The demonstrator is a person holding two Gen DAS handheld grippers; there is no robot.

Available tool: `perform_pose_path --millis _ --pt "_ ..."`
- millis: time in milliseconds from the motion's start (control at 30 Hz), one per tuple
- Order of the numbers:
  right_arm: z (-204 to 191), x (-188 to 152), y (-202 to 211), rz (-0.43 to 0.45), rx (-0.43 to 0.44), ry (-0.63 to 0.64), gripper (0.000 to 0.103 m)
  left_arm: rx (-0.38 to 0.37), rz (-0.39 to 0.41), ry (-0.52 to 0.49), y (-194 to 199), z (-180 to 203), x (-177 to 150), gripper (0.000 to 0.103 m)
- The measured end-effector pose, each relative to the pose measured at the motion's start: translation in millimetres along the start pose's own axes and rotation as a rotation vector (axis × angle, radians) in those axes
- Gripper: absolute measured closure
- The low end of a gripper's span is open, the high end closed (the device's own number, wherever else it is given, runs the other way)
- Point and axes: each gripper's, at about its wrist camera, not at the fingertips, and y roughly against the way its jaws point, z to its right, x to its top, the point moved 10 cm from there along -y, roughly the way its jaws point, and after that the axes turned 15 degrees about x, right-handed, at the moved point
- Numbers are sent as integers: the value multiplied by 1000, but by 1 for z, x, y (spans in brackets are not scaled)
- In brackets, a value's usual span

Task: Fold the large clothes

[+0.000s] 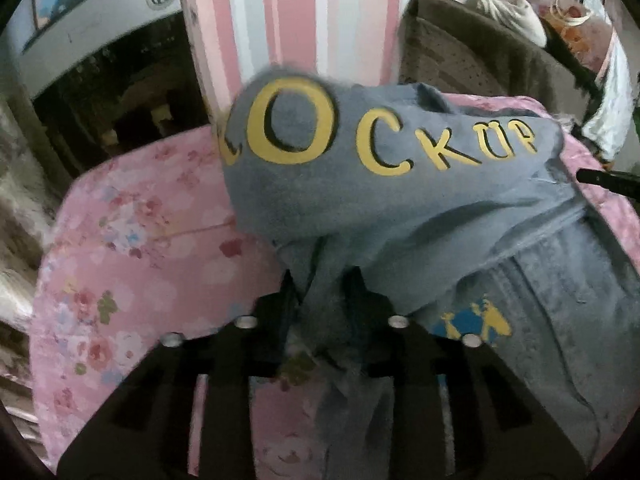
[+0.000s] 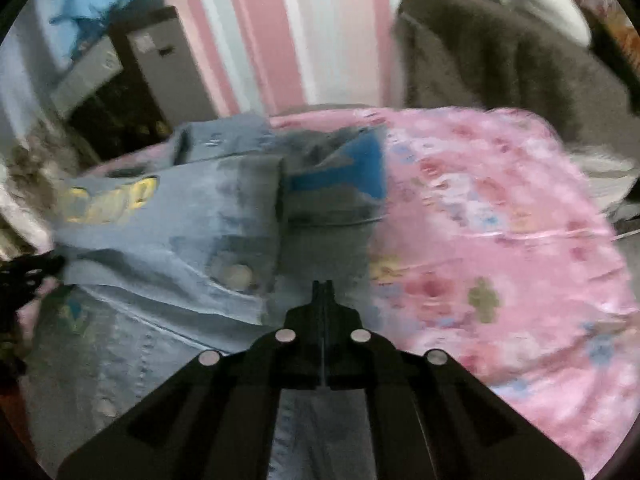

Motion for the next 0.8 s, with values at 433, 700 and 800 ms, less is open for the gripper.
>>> perform_pose_path --millis 433,700,800 --pt "-21 54 14 151 67 35 55 5 68 56 12 -20 38 21" --pt "-33 64 -25 96 52 95 102 -17 76 171 -4 -43 84 27" --pt "-35 70 -25 84 -58 199 102 -21 0 151 -33 -39 89 75"
